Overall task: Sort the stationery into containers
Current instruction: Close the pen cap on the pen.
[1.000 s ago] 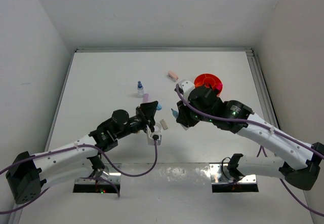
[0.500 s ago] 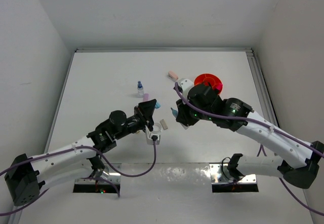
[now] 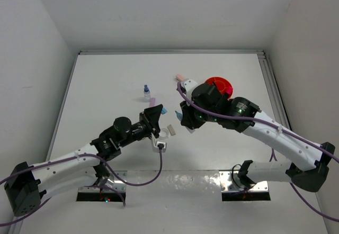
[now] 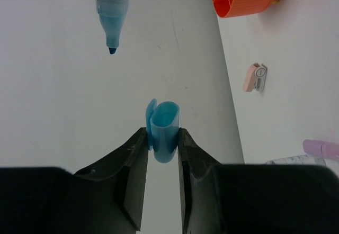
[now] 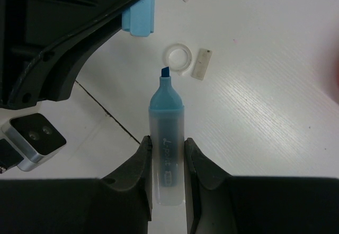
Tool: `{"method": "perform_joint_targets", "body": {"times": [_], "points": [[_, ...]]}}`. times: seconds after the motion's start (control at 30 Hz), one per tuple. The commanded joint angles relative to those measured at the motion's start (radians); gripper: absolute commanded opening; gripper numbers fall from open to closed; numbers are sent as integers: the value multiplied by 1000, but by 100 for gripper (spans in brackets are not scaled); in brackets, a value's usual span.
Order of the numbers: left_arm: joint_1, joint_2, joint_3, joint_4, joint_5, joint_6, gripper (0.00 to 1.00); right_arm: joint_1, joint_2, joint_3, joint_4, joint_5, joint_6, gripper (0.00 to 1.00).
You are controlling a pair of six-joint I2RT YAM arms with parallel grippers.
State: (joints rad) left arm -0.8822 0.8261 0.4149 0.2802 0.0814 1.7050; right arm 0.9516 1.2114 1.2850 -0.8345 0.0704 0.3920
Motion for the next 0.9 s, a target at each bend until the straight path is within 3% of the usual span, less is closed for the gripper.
{"method": "perform_joint_targets", "body": {"times": [0.0, 0.87], "points": [[-4, -13, 2, 28, 17, 27, 0, 4, -1, 43, 34, -1, -7, 0], [-4, 28, 39, 89, -25, -4, 0, 30, 48, -4, 129, -64, 24, 0]]}}
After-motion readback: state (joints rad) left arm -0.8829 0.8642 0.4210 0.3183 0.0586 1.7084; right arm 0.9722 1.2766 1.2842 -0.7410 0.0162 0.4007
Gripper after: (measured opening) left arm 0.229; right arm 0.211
